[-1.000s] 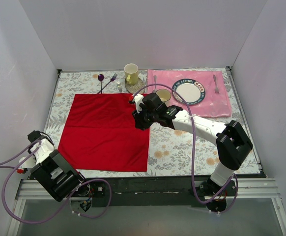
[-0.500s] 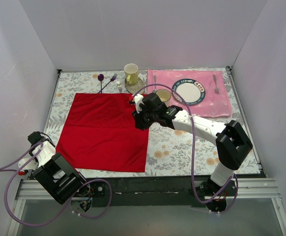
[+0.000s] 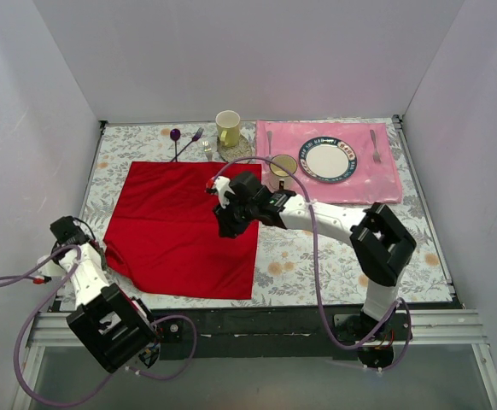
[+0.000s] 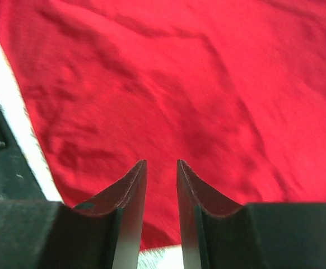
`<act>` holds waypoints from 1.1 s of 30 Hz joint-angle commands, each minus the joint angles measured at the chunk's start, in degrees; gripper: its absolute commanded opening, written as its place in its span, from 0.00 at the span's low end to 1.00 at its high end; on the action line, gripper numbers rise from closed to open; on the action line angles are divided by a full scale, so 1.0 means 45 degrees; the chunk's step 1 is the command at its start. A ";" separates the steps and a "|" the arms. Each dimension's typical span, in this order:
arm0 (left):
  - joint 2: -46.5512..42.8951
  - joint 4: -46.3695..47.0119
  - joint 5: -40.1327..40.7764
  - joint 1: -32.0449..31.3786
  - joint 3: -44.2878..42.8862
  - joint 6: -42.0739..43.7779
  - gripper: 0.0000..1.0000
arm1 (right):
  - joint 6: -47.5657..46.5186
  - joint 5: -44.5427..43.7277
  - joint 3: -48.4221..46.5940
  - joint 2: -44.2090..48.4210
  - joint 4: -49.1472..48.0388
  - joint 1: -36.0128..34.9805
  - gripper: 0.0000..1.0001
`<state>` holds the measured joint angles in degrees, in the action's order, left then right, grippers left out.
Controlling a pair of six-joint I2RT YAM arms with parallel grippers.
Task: Fold the napkin, place the utensils inside, and roll it up
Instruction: Fold the napkin
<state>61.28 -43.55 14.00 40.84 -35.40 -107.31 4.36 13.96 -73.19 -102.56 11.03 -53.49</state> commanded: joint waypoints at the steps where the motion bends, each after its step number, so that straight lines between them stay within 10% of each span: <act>1: -0.0550 -0.0206 -0.1797 -0.0715 -0.0473 0.0622 0.00 | 0.0476 0.1409 -0.1429 -0.1054 -0.1297 -0.0358 0.38; 16: 0.0289 0.0771 -0.3459 -0.4757 -0.1723 0.1581 0.00 | 0.4789 0.4984 -0.2660 -0.4374 -0.7681 -0.0671 0.62; 33: 0.1070 0.0246 -0.3267 -0.7200 -0.2934 0.1053 0.00 | 0.4871 0.4379 -0.5571 -0.6739 -0.7138 -0.1061 0.78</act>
<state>66.08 -40.36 -1.08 8.93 -45.93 -102.50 26.24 35.57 -93.67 -131.50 -19.86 -57.17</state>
